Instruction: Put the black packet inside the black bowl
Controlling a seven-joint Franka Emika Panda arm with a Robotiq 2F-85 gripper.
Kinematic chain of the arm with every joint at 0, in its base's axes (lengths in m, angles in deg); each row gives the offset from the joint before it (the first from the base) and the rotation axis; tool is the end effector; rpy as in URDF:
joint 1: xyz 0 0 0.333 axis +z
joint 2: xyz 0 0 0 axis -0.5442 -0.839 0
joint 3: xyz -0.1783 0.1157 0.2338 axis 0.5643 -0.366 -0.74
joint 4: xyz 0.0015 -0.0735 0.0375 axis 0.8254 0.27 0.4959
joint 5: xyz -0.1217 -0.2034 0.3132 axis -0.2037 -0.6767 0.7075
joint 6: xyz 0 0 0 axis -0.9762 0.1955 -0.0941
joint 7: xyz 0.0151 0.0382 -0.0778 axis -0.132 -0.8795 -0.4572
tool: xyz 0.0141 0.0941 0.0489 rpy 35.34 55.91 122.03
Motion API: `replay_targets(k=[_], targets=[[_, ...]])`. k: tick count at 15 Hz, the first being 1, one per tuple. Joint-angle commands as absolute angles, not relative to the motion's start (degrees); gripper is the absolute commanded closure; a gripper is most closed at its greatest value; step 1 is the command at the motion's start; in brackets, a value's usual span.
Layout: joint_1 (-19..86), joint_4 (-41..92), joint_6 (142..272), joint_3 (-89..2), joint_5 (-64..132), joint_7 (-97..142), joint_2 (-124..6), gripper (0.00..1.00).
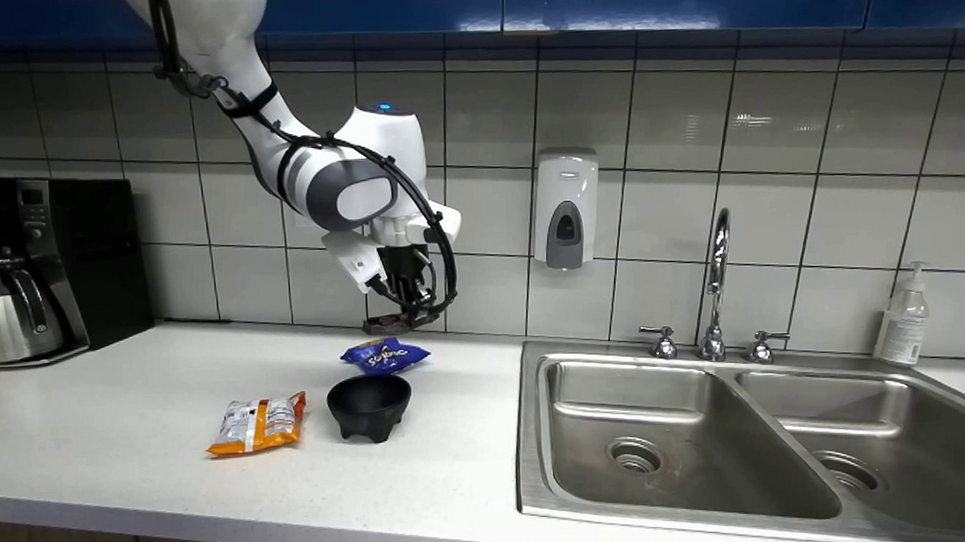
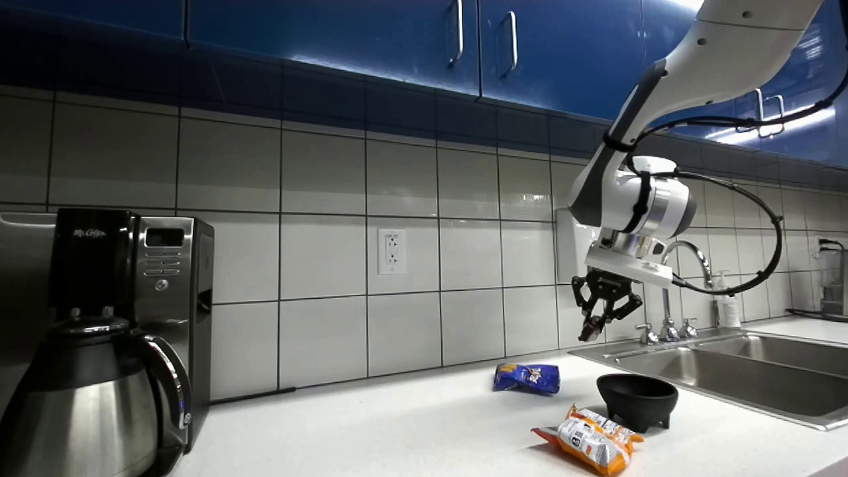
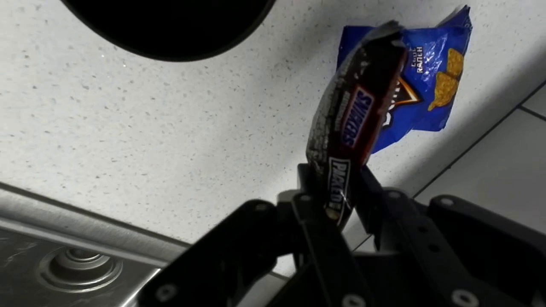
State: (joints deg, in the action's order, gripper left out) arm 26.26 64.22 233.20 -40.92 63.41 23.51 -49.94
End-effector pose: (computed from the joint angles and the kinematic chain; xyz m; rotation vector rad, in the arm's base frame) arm 0.5365 -0.1479 0.3306 -2.7210 1.0006 -0.5734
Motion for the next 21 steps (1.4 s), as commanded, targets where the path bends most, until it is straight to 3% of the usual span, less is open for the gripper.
replay_targets(k=[1,21], targets=[[24.9,68.0,229.6,-41.4,66.7,30.6,-45.2,0.94],[25.4,76.8,226.7,-39.2,60.7,39.6,-40.8,0.94]])
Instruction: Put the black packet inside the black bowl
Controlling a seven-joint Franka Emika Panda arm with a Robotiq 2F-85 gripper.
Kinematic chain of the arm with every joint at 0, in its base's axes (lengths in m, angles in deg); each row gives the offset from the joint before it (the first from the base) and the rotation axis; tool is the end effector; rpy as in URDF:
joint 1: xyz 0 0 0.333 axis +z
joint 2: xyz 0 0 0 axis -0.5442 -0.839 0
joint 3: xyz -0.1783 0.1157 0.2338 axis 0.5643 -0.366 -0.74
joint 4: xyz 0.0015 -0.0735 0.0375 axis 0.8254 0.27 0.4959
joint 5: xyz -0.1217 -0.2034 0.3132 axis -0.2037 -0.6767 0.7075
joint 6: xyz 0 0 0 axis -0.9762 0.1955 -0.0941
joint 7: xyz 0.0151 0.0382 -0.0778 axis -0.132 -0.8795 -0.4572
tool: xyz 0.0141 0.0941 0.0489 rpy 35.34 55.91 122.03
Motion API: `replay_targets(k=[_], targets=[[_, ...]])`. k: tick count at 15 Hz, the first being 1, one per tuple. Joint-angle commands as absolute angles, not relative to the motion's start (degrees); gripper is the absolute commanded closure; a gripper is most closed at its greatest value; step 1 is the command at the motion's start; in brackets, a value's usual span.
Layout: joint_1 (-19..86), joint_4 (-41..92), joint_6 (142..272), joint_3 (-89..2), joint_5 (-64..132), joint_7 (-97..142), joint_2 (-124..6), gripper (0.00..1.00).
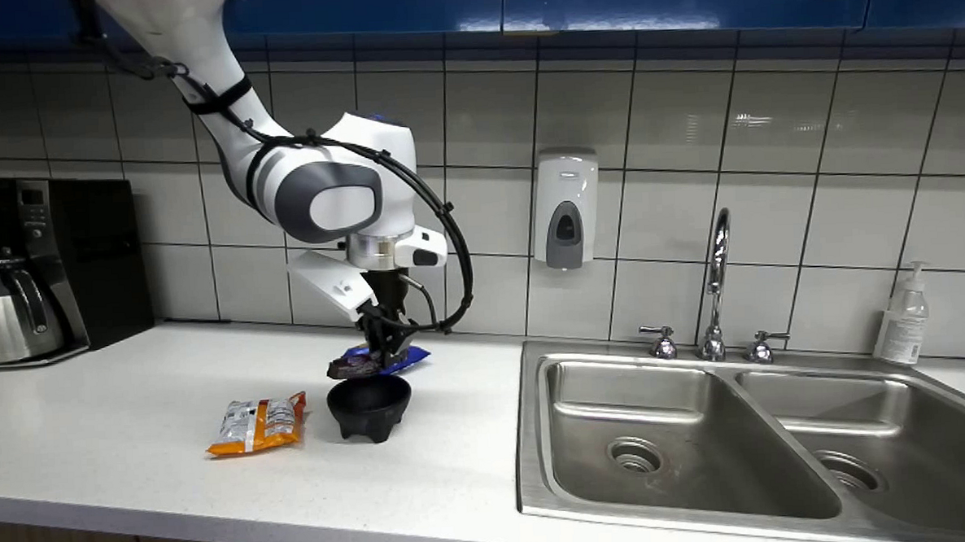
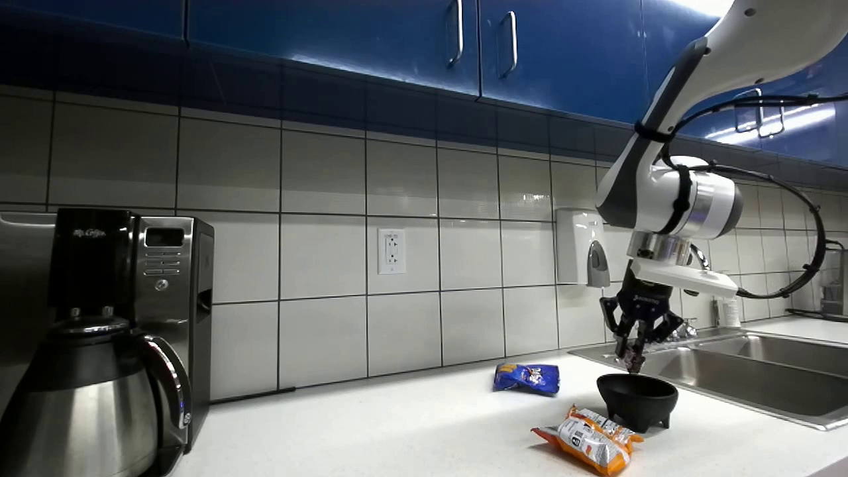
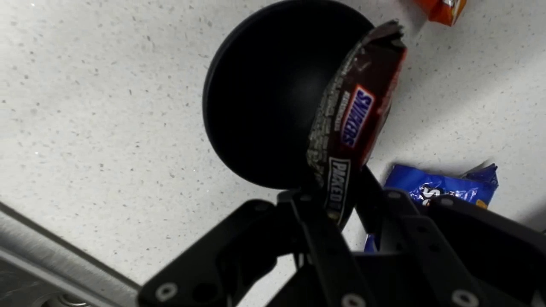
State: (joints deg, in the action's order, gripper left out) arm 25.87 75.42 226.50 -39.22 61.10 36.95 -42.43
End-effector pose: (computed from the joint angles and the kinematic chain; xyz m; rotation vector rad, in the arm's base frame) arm 0.4663 -0.1419 0.3045 -2.8677 0.6784 -0.3507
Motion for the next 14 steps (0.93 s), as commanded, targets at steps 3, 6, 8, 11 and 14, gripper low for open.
replay_targets(k=[3,6,8,11,14], targets=[[25.4,77.0,226.4,-39.3,61.0,41.1,-41.0,0.94],[25.4,77.3,226.2,-39.2,61.0,42.2,-41.2,0.94],[25.4,77.4,226.2,-39.3,60.9,42.4,-41.7,0.94],[25.4,77.5,226.1,-39.3,60.7,42.6,-42.1,0.94],[25.4,77.6,226.1,-39.3,59.9,42.3,-42.4,0.47]])
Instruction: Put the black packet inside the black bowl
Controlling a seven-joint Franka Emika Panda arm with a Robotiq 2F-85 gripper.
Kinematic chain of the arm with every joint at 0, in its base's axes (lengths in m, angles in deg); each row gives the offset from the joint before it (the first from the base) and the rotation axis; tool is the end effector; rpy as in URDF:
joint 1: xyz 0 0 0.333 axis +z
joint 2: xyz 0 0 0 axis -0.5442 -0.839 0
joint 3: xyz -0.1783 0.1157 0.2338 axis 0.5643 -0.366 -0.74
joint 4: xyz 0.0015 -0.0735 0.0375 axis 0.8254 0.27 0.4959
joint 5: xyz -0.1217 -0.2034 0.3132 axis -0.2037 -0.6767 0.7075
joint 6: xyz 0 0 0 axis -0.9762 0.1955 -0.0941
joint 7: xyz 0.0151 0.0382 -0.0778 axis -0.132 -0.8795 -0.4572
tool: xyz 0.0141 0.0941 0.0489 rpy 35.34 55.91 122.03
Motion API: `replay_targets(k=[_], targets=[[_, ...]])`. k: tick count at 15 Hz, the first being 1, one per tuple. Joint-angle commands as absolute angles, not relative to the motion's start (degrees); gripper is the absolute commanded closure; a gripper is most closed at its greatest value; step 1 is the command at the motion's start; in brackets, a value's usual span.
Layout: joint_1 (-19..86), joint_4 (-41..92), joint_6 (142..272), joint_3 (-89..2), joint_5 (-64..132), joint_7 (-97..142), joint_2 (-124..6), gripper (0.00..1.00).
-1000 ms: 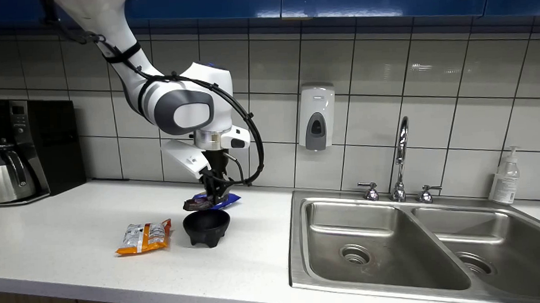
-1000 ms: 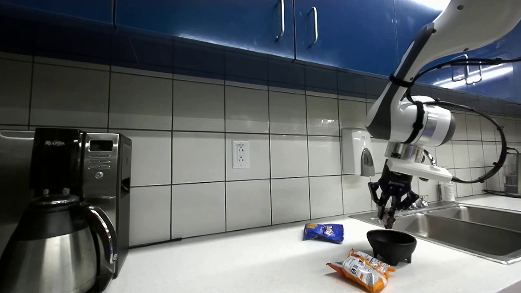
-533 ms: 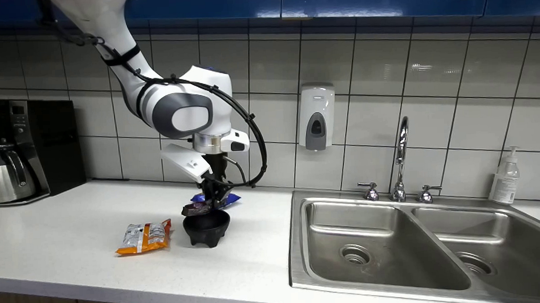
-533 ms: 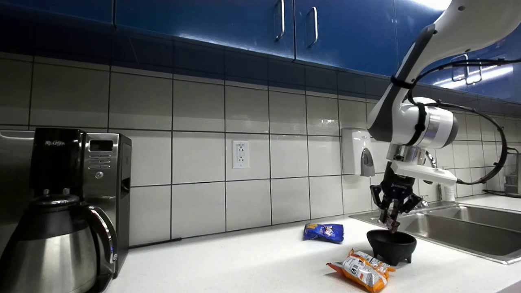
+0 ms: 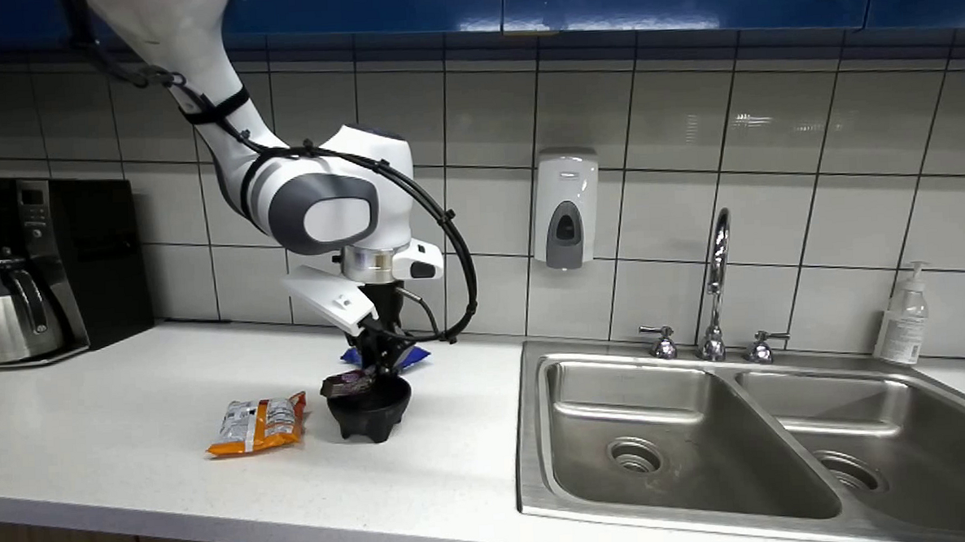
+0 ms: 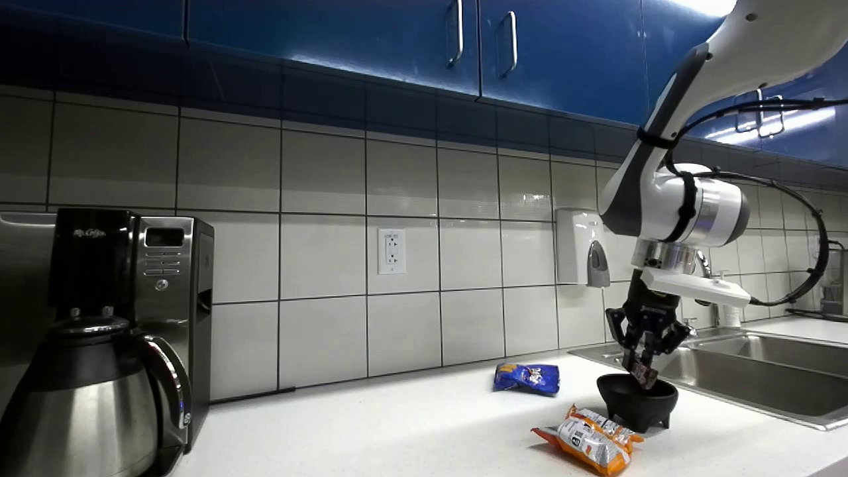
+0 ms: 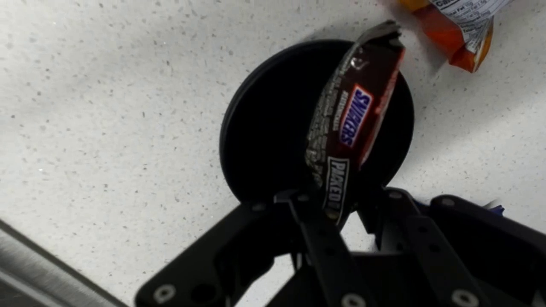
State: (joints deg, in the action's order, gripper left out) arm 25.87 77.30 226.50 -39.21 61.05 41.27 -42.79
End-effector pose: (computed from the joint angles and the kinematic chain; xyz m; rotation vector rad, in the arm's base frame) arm 0.4550 -0.1388 0.2885 -2.9030 0.5766 -0.3032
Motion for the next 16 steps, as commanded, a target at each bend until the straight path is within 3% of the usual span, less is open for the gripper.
replay_targets(k=[1,6,16], targets=[[25.4,77.7,226.2,-39.3,59.8,42.2,-42.4,0.41],[25.3,77.9,226.3,-39.3,59.6,42.3,-42.1,0.03],[26.0,79.9,226.1,-39.7,59.5,43.1,-37.5,0.0]])
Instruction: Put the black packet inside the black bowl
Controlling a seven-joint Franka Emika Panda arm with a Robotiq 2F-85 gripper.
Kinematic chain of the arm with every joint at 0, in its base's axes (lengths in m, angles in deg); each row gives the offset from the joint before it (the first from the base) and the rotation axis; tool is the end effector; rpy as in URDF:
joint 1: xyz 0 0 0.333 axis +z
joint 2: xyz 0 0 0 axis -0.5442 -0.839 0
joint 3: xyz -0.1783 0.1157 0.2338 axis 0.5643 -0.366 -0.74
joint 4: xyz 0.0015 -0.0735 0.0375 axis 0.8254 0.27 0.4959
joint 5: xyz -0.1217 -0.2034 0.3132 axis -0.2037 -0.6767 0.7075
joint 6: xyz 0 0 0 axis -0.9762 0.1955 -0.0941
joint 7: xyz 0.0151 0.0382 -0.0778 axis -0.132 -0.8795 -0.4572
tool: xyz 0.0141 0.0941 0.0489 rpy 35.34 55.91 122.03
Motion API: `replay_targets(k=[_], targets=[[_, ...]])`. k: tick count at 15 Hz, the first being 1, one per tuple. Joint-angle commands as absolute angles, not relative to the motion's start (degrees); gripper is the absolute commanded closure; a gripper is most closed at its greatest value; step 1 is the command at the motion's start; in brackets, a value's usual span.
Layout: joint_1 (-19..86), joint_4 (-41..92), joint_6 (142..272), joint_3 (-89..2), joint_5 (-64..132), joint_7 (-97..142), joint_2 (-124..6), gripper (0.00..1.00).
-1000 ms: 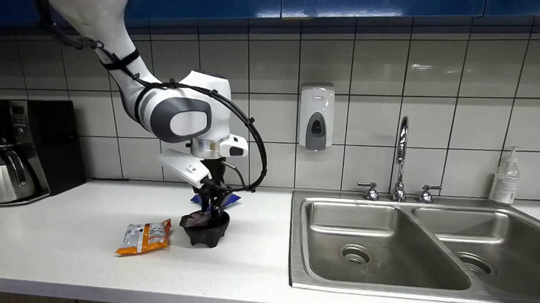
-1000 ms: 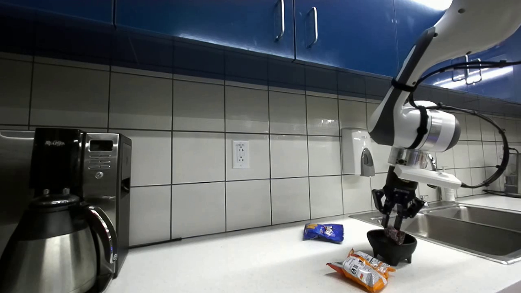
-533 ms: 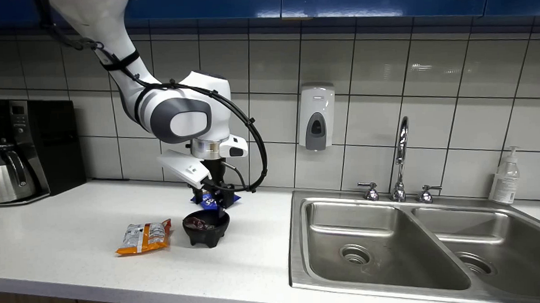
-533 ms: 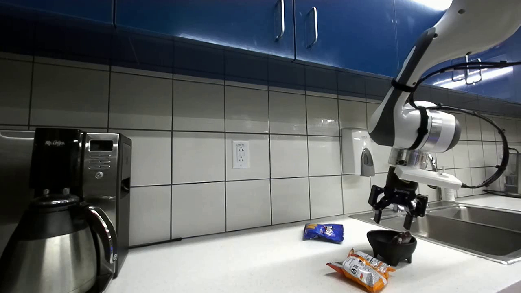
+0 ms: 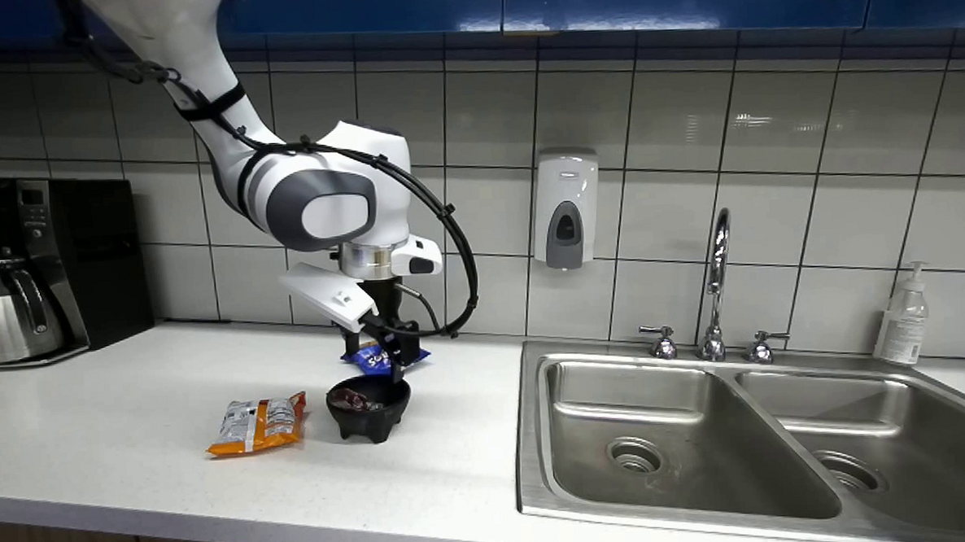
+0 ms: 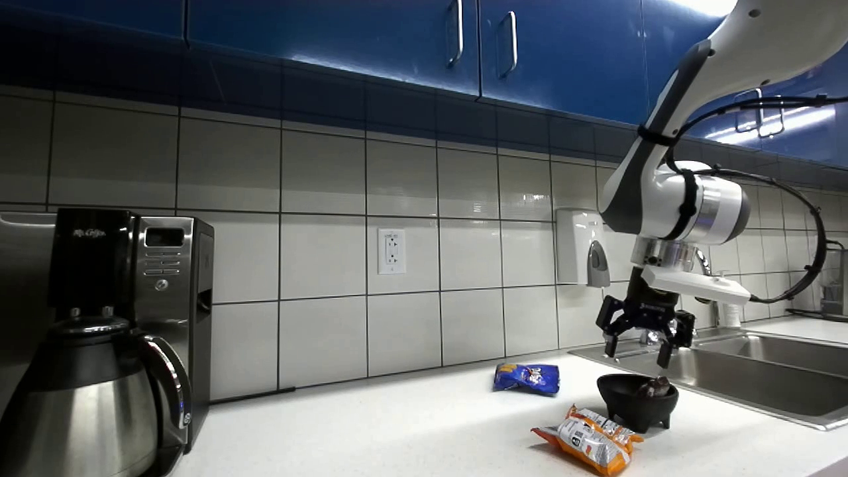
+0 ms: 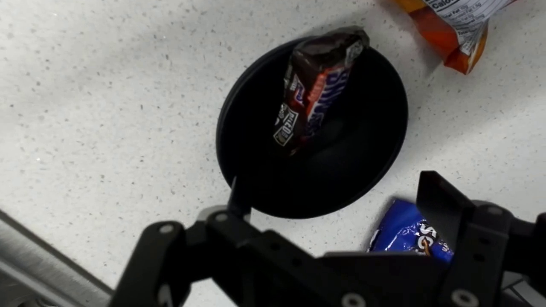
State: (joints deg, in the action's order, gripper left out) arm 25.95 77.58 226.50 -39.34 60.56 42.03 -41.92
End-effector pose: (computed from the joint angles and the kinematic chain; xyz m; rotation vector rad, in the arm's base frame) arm 0.4546 -0.1366 0.2938 -2.9122 0.5405 -0.3186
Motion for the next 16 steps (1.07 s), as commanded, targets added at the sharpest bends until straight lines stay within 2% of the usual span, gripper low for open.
replay_targets(k=[1,16], targets=[[26.2,80.5,225.8,-39.7,59.1,43.1,-36.3,0.0],[34.8,95.6,221.4,-38.3,51.4,52.1,-11.7,0.0]])
